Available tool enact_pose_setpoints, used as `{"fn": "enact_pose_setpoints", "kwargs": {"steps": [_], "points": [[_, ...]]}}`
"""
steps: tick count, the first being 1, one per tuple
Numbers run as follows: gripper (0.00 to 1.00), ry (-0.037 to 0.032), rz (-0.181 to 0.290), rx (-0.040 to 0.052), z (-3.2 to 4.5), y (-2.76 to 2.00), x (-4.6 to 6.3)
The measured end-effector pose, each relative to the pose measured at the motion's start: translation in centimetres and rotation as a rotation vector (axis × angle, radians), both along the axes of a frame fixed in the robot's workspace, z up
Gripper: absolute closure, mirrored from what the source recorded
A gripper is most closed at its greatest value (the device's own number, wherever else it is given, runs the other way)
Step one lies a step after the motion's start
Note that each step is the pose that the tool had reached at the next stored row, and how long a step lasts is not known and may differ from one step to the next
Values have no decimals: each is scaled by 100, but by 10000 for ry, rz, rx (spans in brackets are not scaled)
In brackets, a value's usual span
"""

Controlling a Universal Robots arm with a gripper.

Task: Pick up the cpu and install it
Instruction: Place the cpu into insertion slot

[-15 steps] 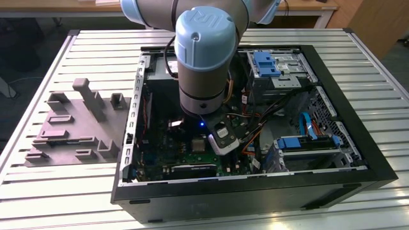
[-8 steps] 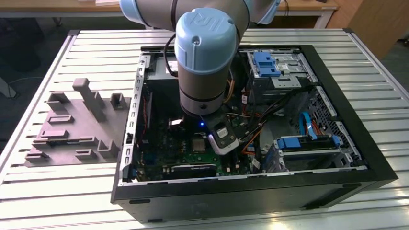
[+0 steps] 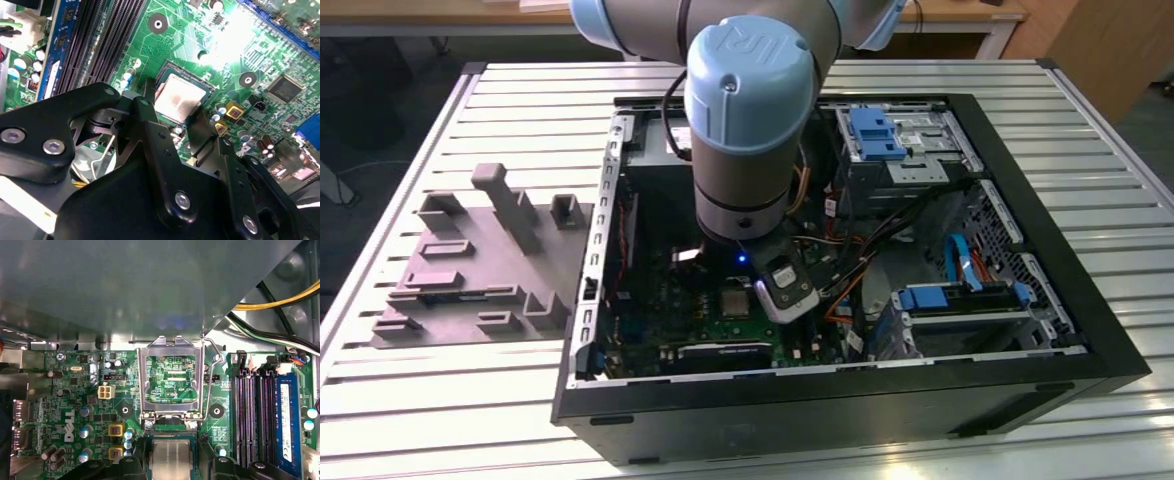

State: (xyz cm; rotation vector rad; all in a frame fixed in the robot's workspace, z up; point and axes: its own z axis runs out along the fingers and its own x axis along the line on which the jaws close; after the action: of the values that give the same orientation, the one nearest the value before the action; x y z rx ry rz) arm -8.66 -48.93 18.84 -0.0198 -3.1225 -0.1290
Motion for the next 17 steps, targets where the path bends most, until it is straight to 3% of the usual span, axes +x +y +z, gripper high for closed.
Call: {"fn": "enact_pose_setpoints", "kwargs": {"steps": [3, 7, 14, 15, 17], "points": [[51, 1, 0, -112, 1, -1, 0], [52, 0, -7, -162, 0, -1, 0], [51, 0, -59, -170, 0, 0, -1], [45, 0, -58, -170, 0, 0, 0], [45, 2, -59, -173, 5, -1, 0]]}}
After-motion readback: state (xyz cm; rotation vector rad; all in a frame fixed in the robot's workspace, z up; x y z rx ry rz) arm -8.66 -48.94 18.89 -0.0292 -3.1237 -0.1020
